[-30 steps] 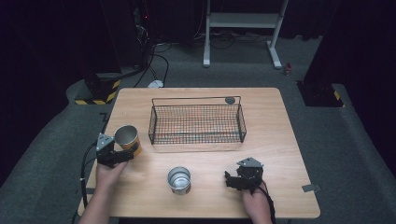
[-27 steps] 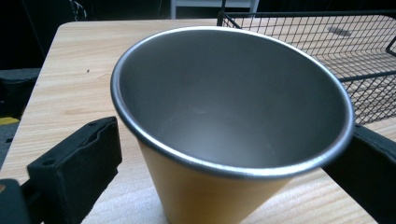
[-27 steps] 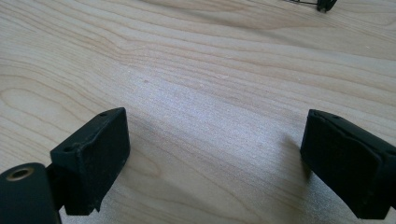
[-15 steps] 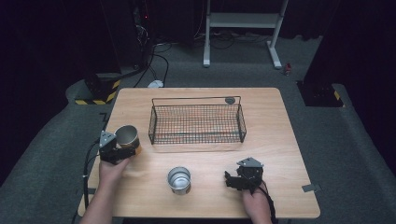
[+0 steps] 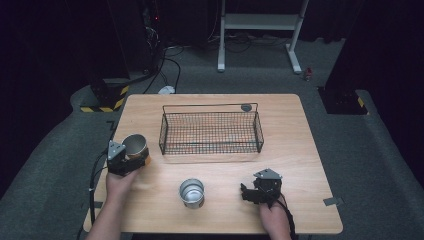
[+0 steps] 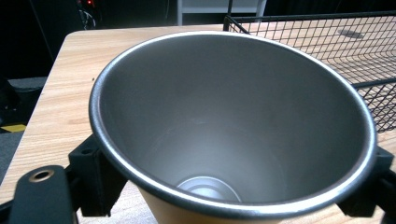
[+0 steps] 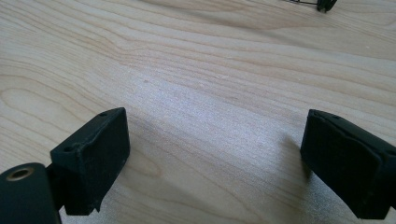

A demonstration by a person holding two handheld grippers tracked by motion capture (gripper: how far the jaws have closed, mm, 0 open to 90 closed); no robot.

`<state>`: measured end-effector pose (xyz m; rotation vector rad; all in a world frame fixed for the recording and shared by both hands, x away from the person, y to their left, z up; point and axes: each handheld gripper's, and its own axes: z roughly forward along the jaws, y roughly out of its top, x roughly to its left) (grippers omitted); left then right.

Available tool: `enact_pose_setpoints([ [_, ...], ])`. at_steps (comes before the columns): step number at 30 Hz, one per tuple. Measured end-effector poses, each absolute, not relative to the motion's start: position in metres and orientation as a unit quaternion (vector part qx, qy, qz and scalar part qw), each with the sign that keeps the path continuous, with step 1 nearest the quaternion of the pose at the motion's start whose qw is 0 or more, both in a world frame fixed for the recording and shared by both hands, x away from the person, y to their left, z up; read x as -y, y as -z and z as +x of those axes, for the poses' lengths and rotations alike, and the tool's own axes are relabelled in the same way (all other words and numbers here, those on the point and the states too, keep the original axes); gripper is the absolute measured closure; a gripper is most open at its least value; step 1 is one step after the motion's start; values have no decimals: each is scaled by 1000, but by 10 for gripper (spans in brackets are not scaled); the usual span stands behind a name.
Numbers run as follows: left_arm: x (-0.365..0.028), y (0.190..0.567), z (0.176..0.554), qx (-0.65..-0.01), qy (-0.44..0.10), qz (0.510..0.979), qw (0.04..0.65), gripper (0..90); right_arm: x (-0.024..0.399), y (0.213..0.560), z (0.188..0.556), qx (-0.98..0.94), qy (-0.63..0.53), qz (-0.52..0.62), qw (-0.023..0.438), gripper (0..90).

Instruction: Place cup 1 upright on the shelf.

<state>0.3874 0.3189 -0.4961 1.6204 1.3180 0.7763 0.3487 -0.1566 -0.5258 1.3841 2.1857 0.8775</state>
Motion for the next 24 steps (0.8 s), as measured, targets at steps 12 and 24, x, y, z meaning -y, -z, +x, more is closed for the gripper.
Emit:
enact_pose_setpoints([
  [12, -320, 488, 378, -524, -320, 646, 454, 148, 157, 526, 349, -783, -315, 496, 204, 80],
  [24, -319, 483, 365, -519, -318, 647, 459, 148, 157, 526, 349, -783, -314, 497, 204, 80],
])
